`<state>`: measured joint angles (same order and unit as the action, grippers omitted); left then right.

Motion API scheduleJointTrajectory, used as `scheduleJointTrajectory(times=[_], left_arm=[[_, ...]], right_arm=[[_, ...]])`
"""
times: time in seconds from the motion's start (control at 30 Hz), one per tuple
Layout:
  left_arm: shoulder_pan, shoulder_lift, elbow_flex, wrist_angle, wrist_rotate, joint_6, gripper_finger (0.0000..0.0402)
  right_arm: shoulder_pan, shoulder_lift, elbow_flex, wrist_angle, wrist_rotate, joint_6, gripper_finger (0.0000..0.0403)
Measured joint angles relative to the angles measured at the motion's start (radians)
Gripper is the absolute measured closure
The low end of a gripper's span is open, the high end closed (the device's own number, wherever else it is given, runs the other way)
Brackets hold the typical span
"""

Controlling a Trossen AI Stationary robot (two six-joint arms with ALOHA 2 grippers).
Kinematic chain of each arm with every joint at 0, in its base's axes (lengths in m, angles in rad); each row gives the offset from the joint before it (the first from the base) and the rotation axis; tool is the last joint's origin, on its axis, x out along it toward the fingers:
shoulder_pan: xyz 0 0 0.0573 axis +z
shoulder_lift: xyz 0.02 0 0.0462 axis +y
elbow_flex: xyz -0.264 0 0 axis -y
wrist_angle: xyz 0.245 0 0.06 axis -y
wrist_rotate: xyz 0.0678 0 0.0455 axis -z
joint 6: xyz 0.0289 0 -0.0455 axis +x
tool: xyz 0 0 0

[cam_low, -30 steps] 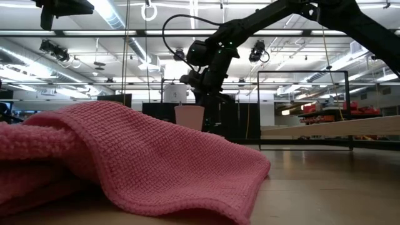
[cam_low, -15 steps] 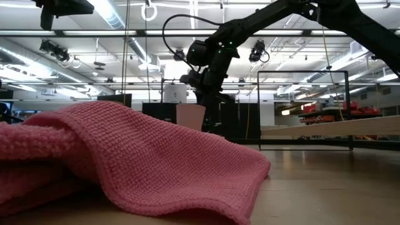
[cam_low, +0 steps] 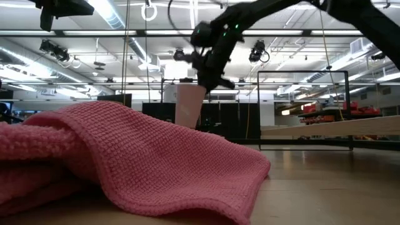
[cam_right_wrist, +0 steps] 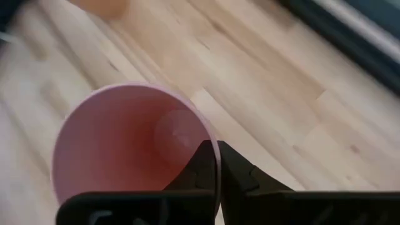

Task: Stack small to large cups/mugs on shelf
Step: Put the pink cup on the shelf

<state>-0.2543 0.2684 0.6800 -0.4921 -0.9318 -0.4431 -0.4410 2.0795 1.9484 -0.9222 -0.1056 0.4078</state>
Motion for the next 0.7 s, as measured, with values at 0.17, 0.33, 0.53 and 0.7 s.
scheduleJointTrajectory(times=[0.17, 0.33, 0.53, 0.7], left_arm=[[0.000, 0.000, 0.000, -0.001, 0.000, 0.000, 0.0358], [0.000, 0.000, 0.000, -0.001, 0.000, 0.000, 0.0356], [0.000, 0.000, 0.000, -0.001, 0.000, 0.005, 0.0362], [0.000, 0.000, 0.000, -0.001, 0.000, 0.006, 0.0360]], right_arm=[[0.003, -0.159, 0.000, -0.020, -0.008, -0.028, 0.0400], [-0.004, -0.356, 0.002, -0.080, -0.035, -0.036, 0.0400], [-0.022, -0.571, 0.002, -0.304, -0.030, 0.000, 0.0401], [-0.009, -0.703, 0.002, -0.537, -0.021, 0.059, 0.0401]])
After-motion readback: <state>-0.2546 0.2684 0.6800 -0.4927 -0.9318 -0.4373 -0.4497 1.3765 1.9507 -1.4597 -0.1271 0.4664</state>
